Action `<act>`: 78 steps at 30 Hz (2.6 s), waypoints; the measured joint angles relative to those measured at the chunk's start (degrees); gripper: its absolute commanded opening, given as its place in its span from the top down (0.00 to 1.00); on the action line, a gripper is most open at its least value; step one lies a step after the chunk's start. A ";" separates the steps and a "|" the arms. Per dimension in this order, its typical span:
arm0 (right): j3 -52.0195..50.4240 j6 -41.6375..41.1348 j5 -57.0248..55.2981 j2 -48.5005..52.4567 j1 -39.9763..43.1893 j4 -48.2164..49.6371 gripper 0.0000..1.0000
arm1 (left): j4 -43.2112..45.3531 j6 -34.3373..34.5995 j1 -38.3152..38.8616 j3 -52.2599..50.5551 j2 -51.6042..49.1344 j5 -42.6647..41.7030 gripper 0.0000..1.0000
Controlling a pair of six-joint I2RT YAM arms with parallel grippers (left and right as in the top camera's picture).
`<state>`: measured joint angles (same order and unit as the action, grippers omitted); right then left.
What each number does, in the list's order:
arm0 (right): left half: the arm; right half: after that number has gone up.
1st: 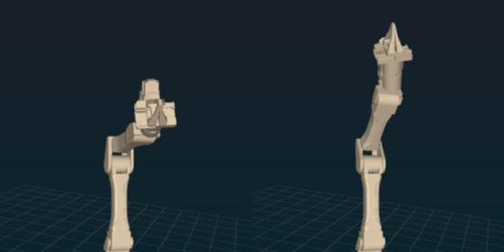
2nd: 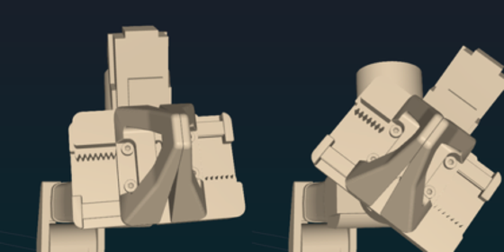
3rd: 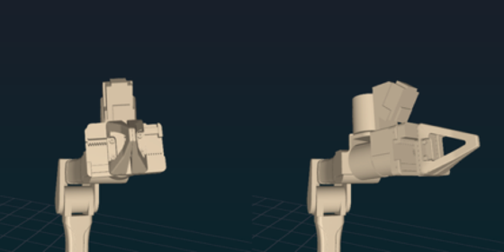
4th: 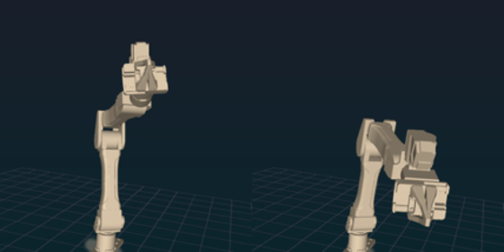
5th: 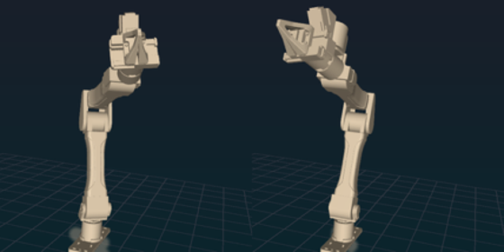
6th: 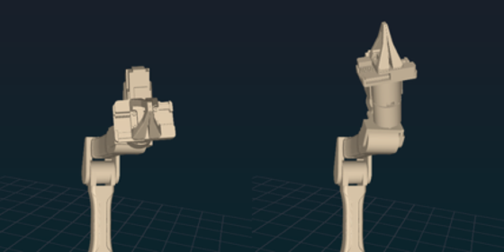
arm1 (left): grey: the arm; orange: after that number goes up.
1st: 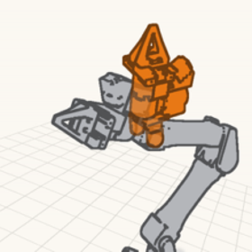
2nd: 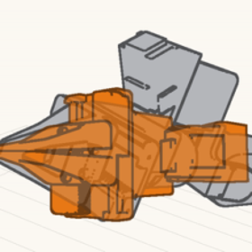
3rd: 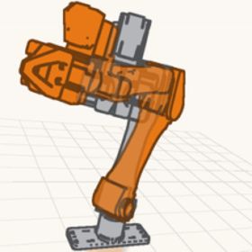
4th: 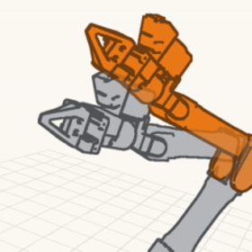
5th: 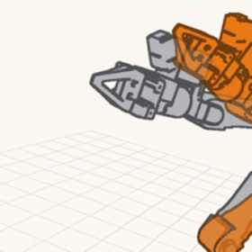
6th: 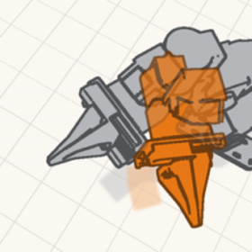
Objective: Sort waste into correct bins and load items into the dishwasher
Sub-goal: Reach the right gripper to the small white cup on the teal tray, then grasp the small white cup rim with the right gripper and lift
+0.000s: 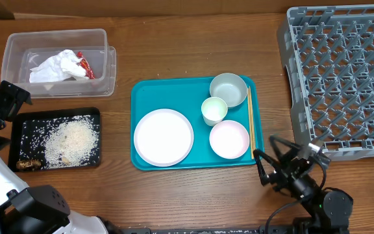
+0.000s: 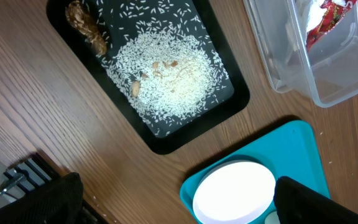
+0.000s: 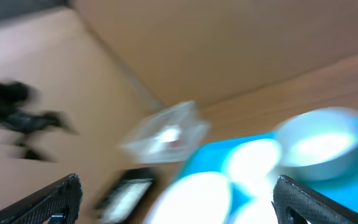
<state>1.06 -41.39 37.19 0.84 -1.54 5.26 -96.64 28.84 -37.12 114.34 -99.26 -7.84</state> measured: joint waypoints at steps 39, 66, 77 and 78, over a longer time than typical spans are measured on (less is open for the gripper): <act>62.16 11.08 -35.12 64.81 -30.49 -65.85 0.00 | 0.00 0.00 0.00 0.00 0.00 0.42 0.00; 62.18 3.63 -44.11 91.54 -41.94 -49.35 0.30 | 0.02 0.00 0.00 0.00 0.00 0.44 0.00; 62.18 -0.72 -45.62 99.32 -41.94 -49.37 0.42 | 0.02 0.00 0.00 0.00 0.00 0.42 0.00; 62.18 -1.09 -45.77 99.32 -41.94 -49.29 0.44 | 0.00 0.00 0.00 0.00 0.00 0.44 0.00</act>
<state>63.24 -42.48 -8.58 100.16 -43.48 -44.03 -96.64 28.84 -37.12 114.34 -99.26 -7.40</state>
